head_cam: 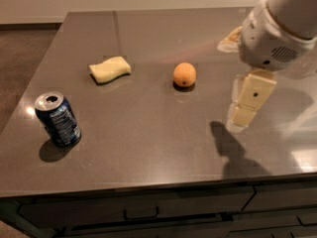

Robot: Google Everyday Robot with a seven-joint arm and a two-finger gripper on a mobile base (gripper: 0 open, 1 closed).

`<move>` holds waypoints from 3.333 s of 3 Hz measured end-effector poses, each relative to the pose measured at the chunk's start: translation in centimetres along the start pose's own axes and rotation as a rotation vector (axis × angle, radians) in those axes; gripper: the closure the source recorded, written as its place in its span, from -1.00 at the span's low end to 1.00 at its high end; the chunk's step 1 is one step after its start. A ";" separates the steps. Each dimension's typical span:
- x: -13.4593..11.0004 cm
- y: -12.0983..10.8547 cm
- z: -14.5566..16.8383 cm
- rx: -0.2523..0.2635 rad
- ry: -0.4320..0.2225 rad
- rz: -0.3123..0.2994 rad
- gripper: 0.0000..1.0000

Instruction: Pick pepsi can

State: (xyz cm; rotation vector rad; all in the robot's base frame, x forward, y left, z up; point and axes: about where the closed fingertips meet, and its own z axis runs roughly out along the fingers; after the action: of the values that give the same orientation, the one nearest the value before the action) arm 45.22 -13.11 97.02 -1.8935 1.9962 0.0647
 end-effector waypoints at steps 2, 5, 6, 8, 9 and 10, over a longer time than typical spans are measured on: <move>-6.8 2.6 3.9 -0.102 -0.122 -0.220 -1.00; -15.6 7.0 9.5 -0.170 -0.214 -0.331 -1.00; -17.7 5.6 11.8 -0.165 -0.207 -0.207 -1.00; -21.5 3.4 16.2 -0.200 -0.265 0.069 -1.00; -23.3 3.1 16.5 -0.195 -0.350 0.090 -1.00; -23.3 3.1 16.5 -0.195 -0.350 0.090 -1.00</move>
Offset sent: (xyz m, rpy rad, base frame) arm -0.0305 0.1162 -0.0370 0.0996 0.0506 0.4199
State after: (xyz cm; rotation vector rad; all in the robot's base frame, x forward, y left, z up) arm 46.55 14.20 88.17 -1.7565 1.8845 0.5930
